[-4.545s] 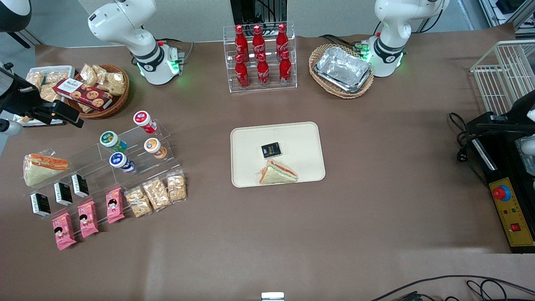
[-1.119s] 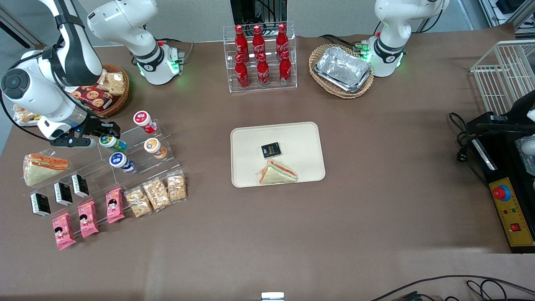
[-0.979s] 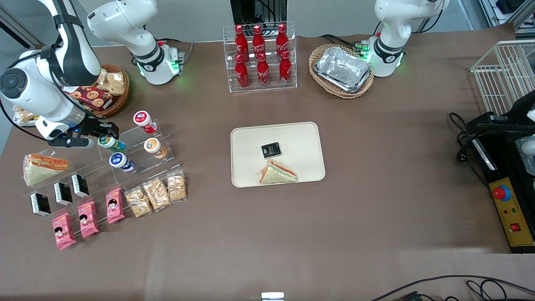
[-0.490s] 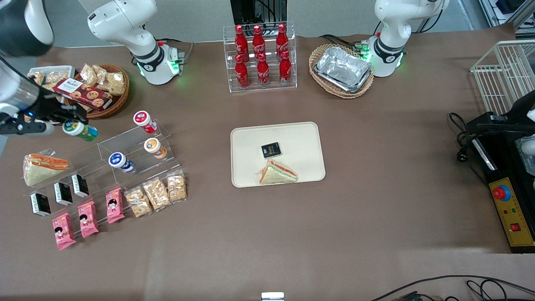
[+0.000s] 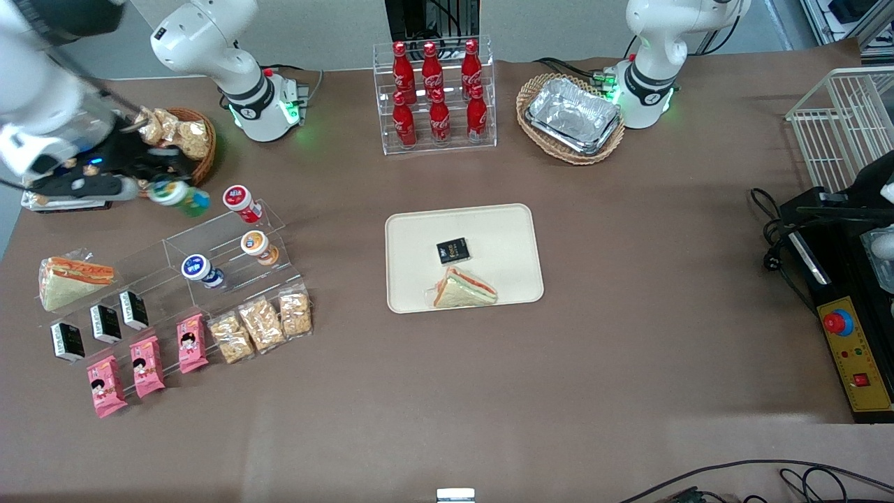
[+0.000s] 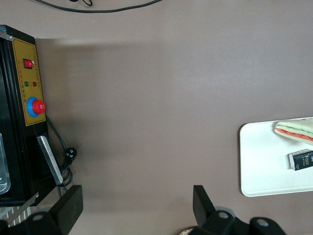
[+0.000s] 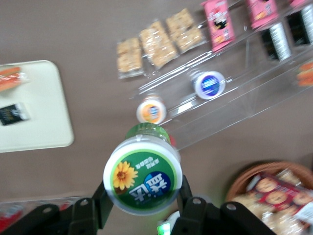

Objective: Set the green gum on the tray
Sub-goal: 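Carry the green gum jar with the right gripper to the cream tray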

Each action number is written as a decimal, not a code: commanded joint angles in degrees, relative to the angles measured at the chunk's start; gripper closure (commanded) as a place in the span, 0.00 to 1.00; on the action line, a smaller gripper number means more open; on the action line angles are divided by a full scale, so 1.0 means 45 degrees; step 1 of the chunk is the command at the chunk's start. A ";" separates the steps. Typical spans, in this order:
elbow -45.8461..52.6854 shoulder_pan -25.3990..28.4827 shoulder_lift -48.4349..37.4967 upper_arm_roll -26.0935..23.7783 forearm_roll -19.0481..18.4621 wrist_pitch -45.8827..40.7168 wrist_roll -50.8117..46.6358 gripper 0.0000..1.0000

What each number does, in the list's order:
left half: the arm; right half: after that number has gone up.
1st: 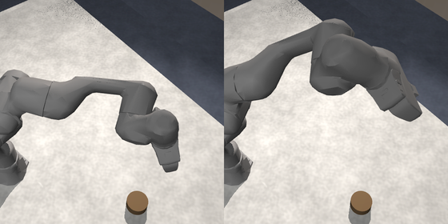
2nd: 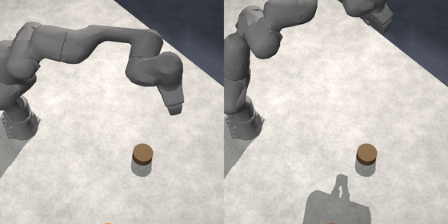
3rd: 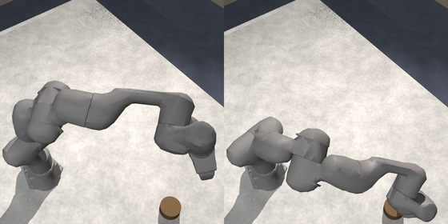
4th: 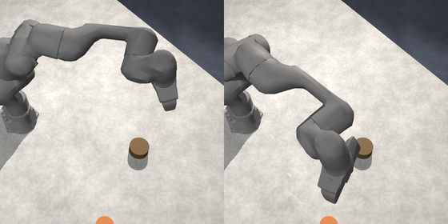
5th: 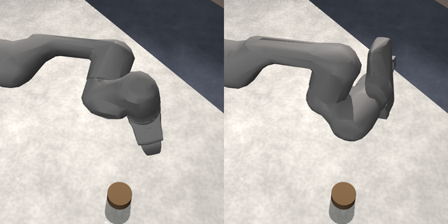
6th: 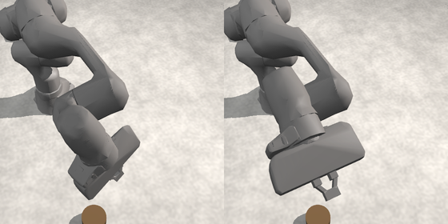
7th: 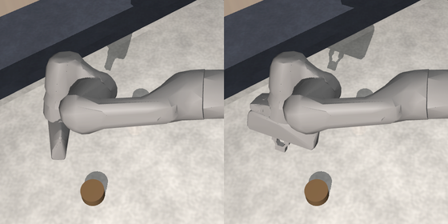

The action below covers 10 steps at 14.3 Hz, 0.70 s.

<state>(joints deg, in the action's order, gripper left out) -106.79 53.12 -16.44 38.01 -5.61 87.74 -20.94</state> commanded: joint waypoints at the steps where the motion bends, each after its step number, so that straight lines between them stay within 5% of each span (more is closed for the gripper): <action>1: 0.0547 0.2252 0.0294 0.0167 0.0580 -0.0396 -0.3346 0.93; 6: 0.0528 0.4598 0.1697 0.0167 0.1087 0.1357 -0.6473 0.94; 10: 0.0352 0.5402 0.3163 0.0167 0.1536 0.2861 -0.7023 0.94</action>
<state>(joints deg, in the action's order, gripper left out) -106.19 75.99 -7.30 37.85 -1.44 96.68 -50.51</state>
